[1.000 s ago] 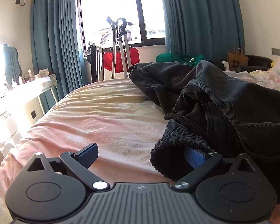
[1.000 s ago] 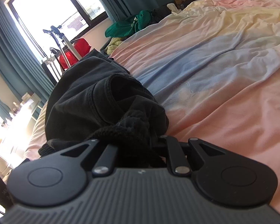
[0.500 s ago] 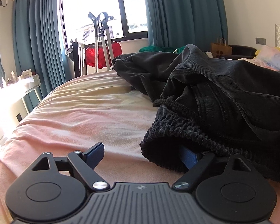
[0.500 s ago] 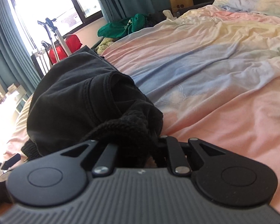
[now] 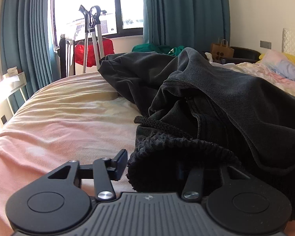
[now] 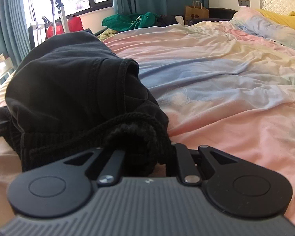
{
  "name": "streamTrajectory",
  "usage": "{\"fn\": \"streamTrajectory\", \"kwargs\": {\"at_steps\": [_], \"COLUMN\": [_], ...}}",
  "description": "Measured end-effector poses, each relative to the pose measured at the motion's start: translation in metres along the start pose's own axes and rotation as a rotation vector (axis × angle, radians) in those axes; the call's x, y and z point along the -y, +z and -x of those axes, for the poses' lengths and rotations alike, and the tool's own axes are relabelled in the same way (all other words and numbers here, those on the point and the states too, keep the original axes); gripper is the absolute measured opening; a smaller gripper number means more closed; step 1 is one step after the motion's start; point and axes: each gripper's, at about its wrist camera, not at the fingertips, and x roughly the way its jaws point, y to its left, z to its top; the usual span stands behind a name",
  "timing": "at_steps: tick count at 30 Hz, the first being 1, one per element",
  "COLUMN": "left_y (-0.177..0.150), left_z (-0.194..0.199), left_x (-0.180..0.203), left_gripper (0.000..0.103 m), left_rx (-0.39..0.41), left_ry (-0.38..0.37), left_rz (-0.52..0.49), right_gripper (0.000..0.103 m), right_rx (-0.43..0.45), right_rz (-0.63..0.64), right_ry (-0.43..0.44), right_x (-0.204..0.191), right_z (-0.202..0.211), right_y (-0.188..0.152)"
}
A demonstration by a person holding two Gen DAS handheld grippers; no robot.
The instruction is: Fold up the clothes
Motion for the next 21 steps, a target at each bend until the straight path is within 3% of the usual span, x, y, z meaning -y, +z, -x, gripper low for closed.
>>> {"fn": "streamTrajectory", "kwargs": {"at_steps": [2, 6, 8, 13, 16, 21], "left_y": [0.004, 0.02, 0.029, 0.055, 0.077, 0.102], "left_z": [0.005, 0.025, 0.034, 0.069, 0.095, 0.133], "left_x": [-0.002, -0.03, -0.051, -0.109, -0.149, -0.227], "left_gripper": [0.014, 0.01, 0.01, 0.009, 0.009, 0.009], "left_rx": [0.032, 0.092, 0.105, 0.142, 0.159, 0.172], "left_ry": [0.016, -0.039, -0.072, -0.041, 0.0, 0.144], "left_rz": [0.034, 0.211, 0.346, 0.487, 0.474, 0.403], "right_gripper": [0.012, 0.012, 0.012, 0.012, 0.012, 0.012], "right_rx": [-0.007, -0.024, -0.023, -0.017, -0.052, -0.119], "right_rz": [-0.004, -0.022, -0.029, -0.049, -0.081, -0.097], "right_ry": [0.016, 0.091, 0.165, 0.445, 0.607, 0.853], "right_x": [0.0, -0.006, -0.016, -0.067, -0.116, -0.209], "right_z": [0.005, 0.022, 0.036, 0.077, 0.089, 0.097], "right_y": [-0.002, -0.001, -0.001, -0.007, -0.017, -0.039]}}
